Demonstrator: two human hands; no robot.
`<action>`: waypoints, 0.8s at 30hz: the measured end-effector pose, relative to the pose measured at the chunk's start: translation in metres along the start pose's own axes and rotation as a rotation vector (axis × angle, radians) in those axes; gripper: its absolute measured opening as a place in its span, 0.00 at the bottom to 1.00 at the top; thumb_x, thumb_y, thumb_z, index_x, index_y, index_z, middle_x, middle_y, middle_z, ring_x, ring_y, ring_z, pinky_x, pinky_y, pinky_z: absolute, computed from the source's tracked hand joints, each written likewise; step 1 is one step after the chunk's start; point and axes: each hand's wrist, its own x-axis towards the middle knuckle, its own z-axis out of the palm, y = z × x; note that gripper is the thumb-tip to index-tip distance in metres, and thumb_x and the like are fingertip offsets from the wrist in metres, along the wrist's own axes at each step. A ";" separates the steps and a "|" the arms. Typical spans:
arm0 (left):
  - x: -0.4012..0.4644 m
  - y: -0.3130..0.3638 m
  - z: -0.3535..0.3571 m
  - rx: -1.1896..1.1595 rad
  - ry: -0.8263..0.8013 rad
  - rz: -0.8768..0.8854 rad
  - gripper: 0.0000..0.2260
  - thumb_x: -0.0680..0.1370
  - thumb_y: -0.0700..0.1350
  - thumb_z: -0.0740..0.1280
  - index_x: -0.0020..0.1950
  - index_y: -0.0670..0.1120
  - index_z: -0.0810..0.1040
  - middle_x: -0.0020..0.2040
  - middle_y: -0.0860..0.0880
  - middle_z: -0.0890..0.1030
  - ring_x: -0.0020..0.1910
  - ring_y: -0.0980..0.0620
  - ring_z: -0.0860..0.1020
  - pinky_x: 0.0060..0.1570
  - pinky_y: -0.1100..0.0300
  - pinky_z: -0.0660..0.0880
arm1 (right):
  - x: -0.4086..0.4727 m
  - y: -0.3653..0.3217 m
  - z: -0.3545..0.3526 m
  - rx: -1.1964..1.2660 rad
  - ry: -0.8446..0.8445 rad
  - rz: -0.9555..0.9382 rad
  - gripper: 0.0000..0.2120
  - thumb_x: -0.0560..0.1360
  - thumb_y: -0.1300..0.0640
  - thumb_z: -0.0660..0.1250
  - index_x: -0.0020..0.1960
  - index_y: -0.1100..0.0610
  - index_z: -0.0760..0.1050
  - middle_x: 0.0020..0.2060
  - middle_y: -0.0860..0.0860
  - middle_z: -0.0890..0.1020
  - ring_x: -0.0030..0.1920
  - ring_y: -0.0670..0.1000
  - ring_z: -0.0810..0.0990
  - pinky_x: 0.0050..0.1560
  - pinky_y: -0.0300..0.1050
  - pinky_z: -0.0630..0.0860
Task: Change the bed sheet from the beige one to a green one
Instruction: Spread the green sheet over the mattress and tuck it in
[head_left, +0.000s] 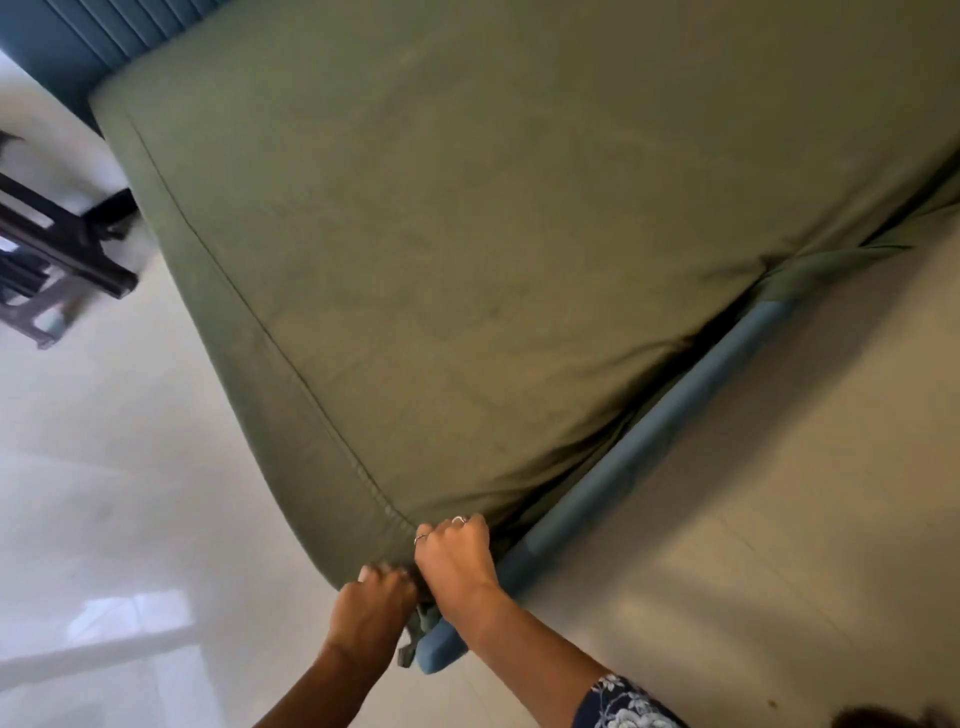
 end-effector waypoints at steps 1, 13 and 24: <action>-0.001 -0.001 -0.001 0.045 0.003 0.036 0.22 0.37 0.39 0.83 0.24 0.50 0.78 0.21 0.48 0.73 0.18 0.50 0.73 0.11 0.65 0.63 | 0.004 0.000 0.004 -0.004 0.007 -0.017 0.11 0.77 0.60 0.64 0.58 0.58 0.71 0.50 0.54 0.80 0.50 0.56 0.79 0.46 0.49 0.71; -0.003 -0.042 0.033 0.138 0.529 0.337 0.13 0.69 0.60 0.65 0.44 0.54 0.68 0.38 0.58 0.72 0.30 0.61 0.76 0.31 0.70 0.69 | -0.002 0.029 0.036 0.102 0.446 -0.235 0.25 0.71 0.41 0.69 0.57 0.59 0.71 0.50 0.59 0.81 0.53 0.61 0.79 0.46 0.52 0.69; 0.004 -0.041 0.064 0.299 1.026 0.370 0.13 0.81 0.57 0.52 0.43 0.52 0.67 0.37 0.55 0.70 0.37 0.58 0.67 0.30 0.63 0.69 | -0.001 0.030 0.059 -0.251 0.754 -0.334 0.25 0.77 0.39 0.59 0.64 0.56 0.67 0.50 0.60 0.81 0.52 0.62 0.79 0.44 0.52 0.70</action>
